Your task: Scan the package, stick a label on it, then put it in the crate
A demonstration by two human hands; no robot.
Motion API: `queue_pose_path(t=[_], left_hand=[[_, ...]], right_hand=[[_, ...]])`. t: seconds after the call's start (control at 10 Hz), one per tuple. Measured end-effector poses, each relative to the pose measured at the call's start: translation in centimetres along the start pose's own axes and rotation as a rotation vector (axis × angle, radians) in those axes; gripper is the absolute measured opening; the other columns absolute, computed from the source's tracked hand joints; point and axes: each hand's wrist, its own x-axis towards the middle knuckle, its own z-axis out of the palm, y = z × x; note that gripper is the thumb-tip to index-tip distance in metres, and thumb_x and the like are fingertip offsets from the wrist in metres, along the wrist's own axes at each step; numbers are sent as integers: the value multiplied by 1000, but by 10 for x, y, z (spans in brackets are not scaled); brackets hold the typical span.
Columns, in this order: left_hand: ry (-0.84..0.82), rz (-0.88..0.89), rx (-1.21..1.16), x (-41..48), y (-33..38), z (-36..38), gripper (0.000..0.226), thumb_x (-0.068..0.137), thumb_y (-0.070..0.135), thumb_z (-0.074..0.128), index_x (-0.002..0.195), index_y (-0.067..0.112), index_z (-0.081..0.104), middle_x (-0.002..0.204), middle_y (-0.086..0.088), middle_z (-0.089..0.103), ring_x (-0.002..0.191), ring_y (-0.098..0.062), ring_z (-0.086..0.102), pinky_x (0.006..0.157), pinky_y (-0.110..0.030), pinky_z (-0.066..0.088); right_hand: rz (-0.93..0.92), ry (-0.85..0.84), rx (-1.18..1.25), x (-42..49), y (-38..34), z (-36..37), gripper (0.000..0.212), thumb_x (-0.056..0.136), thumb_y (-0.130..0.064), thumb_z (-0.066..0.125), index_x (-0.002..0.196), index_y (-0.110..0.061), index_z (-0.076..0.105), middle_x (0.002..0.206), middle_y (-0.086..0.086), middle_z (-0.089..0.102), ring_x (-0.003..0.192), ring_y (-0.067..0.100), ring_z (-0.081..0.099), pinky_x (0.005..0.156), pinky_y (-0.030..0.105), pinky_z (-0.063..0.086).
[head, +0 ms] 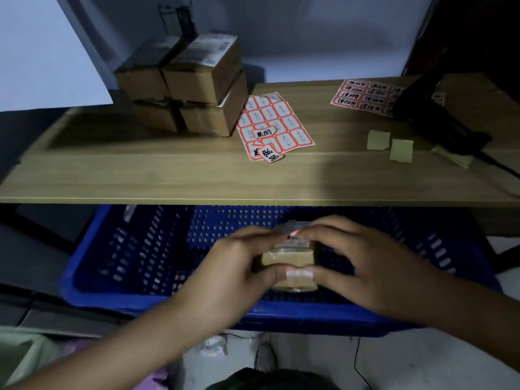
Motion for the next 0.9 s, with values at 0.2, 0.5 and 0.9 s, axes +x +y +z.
queue_pose_path(t=[0.2, 0.5, 0.9], left_hand=[[-158, -167, 47, 80, -62, 42, 34, 94, 39, 79, 121, 19, 78, 111, -17, 79, 99, -21, 74, 84, -35, 54], [-191, -110, 210, 133, -151, 126, 28, 88, 20, 73, 116, 20, 78, 117, -12, 74, 104, -28, 71, 91, -30, 60], [-805, -306, 244, 123, -100, 95, 41, 102, 22, 68, 138, 3, 62, 141, -24, 66, 131, -41, 62, 112, -46, 49]], right_hand=[[163, -126, 61, 85, 79, 43, 64, 73, -68, 61, 116, -22, 66, 111, 1, 70, 102, 20, 67, 95, 44, 54], [346, -123, 246, 137, 146, 108, 24, 85, -19, 76, 101, -6, 64, 111, 19, 71, 103, 32, 67, 89, 41, 54], [299, -592, 29, 111, 111, 88, 37, 95, -33, 62, 121, -7, 63, 120, 10, 68, 108, 31, 65, 90, 42, 52]])
